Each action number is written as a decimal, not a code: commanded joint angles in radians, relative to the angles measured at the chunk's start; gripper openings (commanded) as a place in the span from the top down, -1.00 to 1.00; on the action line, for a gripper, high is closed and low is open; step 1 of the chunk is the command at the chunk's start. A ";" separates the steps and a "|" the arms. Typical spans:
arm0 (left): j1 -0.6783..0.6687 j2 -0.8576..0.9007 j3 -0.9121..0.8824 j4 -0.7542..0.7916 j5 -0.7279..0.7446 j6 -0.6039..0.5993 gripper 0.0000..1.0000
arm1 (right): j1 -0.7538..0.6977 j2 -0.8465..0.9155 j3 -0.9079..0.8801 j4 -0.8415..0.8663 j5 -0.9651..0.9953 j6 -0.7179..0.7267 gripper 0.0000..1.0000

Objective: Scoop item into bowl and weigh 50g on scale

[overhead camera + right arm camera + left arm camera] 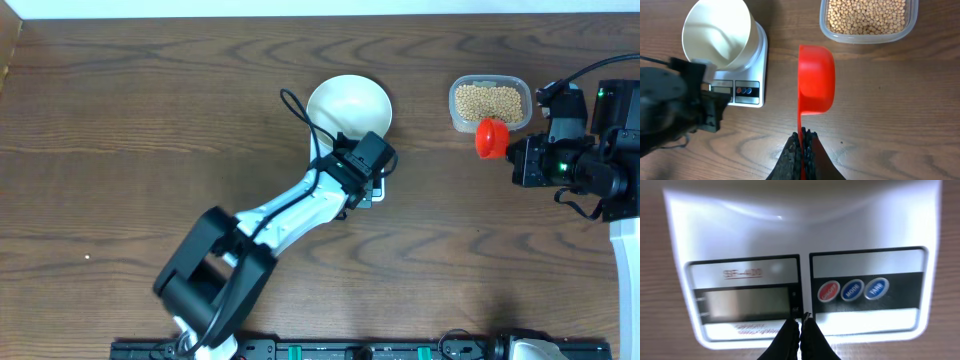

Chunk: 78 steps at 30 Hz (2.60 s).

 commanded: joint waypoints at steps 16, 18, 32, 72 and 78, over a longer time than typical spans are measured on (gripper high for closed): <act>0.354 -0.640 0.031 -0.153 -0.014 0.047 0.86 | -0.004 0.023 0.018 0.117 0.009 -0.018 0.98; 0.455 -0.641 0.031 -0.127 -0.013 0.047 0.85 | -0.004 0.039 0.018 0.146 0.009 -0.018 0.98; 0.670 -0.521 0.030 0.105 0.023 0.238 0.85 | -0.006 0.179 0.018 0.386 0.046 0.114 0.98; 0.185 -0.332 -0.097 -0.078 0.282 0.264 0.85 | -0.005 0.188 0.017 0.256 0.068 0.101 0.98; 0.154 -0.219 -0.097 -0.002 0.282 0.263 0.85 | -0.005 0.188 0.017 0.265 0.114 0.097 0.98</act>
